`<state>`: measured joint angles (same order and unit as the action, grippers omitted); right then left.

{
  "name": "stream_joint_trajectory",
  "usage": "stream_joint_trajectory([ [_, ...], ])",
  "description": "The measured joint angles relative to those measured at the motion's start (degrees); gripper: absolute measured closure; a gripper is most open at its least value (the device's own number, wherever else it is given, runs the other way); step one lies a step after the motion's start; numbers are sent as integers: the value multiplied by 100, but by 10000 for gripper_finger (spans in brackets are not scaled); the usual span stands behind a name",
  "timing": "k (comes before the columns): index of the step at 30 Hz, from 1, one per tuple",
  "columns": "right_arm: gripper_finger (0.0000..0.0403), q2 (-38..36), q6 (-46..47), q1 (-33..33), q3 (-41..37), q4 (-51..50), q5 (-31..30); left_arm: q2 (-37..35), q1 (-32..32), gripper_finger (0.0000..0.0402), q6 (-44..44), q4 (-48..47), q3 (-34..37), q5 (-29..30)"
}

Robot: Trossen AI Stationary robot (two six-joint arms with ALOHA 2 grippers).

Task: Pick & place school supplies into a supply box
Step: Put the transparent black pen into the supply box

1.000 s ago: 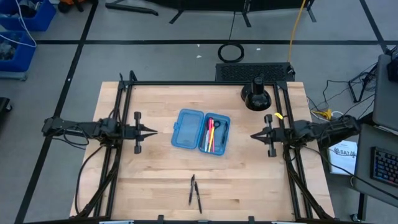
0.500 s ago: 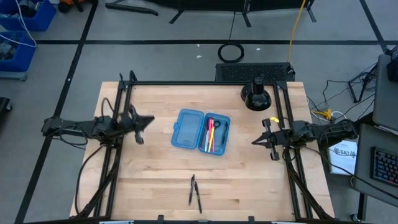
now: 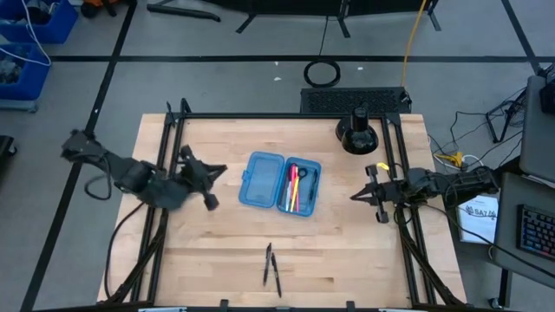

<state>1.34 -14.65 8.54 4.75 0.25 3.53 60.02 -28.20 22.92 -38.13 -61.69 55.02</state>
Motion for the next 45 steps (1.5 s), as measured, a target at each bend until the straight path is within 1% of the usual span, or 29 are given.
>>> stream_joint_trajectory([
  [2,403,0,-119,0,0,-49,-79,838,-305,371,1017,-1043,-1090,47],
  [4,403,0,-195,0,0,-58,-51,1631,-562,371,2007,-1996,-2007,-125],
  [7,403,0,-214,0,0,7,-48,2712,-769,371,3276,-2786,-3140,-551],
  [10,403,0,-201,0,-11,138,-46,3577,-898,371,4211,-3108,-3908,-818],
  [14,403,2,-120,0,-11,262,-43,4487,-1003,371,5198,-3208,-4507,-901],
  [18,403,2,45,0,-11,354,-48,5231,-1122,371,6210,-3206,-4746,-1220],
  [21,403,2,345,0,-11,587,-53,5789,-1178,371,6966,-3206,-4749,-1847],
  [24,403,0,509,0,-11,663,-48,6239,-1159,371,7386,-3185,-4747,-2410],
  [27,403,2,494,0,-11,674,-48,6554,-1070,367,7246,-2930,-4747,-2974],
  [29,403,2,444,0,-11,678,-49,6732,-1026,356,7255,-2796,-4747,-3193],
  [31,403,2,373,0,-11,679,-49,6864,-968,336,7418,-2626,-4747,-3398],
  [33,403,2,303,0,-11,685,-55,6912,-876,312,7384,-2433,-4747,-3767],
  [35,403,2,227,0,-11,693,-63,6913,-767,284,7327,-2359,-4747,-4014],
  [39,403,2,180,0,-11,828,-68,6895,-607,234,7329,-2330,-4747,-4214],
  [42,403,2,174,0,-11,853,-70,6877,-526,213,7246,-2342,-4747,-4561],
  [45,403,2,100,0,-11,851,-72,6931,-441,205,7222,-2347,-4747,-4975],
])
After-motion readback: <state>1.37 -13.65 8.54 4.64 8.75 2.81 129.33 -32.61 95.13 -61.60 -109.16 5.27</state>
